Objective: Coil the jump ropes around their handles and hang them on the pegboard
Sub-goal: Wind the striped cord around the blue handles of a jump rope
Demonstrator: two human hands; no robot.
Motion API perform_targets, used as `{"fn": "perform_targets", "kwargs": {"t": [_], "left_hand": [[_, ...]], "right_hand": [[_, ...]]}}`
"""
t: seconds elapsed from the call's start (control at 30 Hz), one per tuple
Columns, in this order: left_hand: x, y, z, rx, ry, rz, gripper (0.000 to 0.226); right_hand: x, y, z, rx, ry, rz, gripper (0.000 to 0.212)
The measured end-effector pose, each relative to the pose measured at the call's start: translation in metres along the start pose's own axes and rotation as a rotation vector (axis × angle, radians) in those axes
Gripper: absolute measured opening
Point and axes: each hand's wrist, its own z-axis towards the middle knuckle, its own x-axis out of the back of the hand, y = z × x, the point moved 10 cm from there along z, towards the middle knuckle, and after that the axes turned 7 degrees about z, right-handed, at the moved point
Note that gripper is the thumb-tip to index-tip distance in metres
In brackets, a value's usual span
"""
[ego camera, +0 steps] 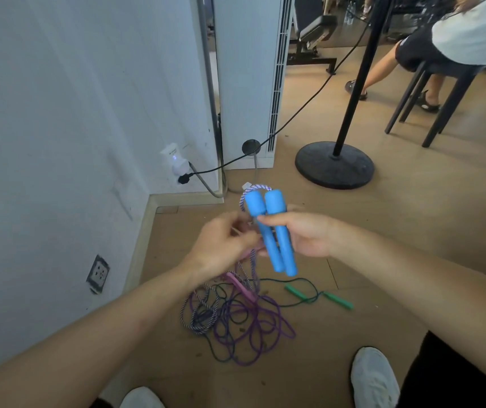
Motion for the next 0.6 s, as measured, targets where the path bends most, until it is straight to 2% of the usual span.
{"fn": "perform_targets", "kwargs": {"t": [0.07, 0.13, 0.17, 0.23, 0.27, 0.33, 0.4, 0.47, 0.6], "left_hand": [[0.031, -0.011, 0.005, 0.048, 0.180, -0.037, 0.016], [0.043, -0.020, 0.009, 0.088, 0.229, -0.117, 0.023], [0.043, -0.022, 0.011, 0.099, 0.206, -0.180, 0.031], [0.032, -0.016, 0.013, 0.089, 0.057, -0.279, 0.046], [0.024, -0.013, 0.014, 0.081, -0.045, -0.287, 0.047], [0.009, -0.010, 0.011, 0.047, -0.207, -0.228, 0.035], [0.002, -0.007, 0.010, -0.016, -0.275, -0.167, 0.038], [0.003, -0.004, 0.011, -0.048, -0.261, -0.163, 0.041], [0.031, -0.002, 0.020, -0.062, -0.090, -0.256, 0.025]], "right_hand": [[0.002, -0.004, -0.003, 0.007, -0.016, -0.077, 0.026], [-0.004, -0.003, -0.007, -0.007, -0.085, -0.190, 0.021], [-0.009, 0.000, -0.009, -0.021, -0.125, -0.234, 0.020], [-0.014, 0.003, -0.013, -0.038, -0.177, -0.299, 0.019], [-0.017, 0.003, -0.015, -0.038, -0.194, -0.326, 0.018], [-0.021, 0.003, -0.018, -0.036, -0.228, -0.354, 0.016], [-0.021, 0.002, -0.018, -0.036, -0.240, -0.367, 0.014], [-0.017, 0.005, -0.018, -0.053, -0.236, -0.378, 0.022], [-0.011, 0.019, -0.020, -0.150, -0.272, -0.424, 0.036]]}}
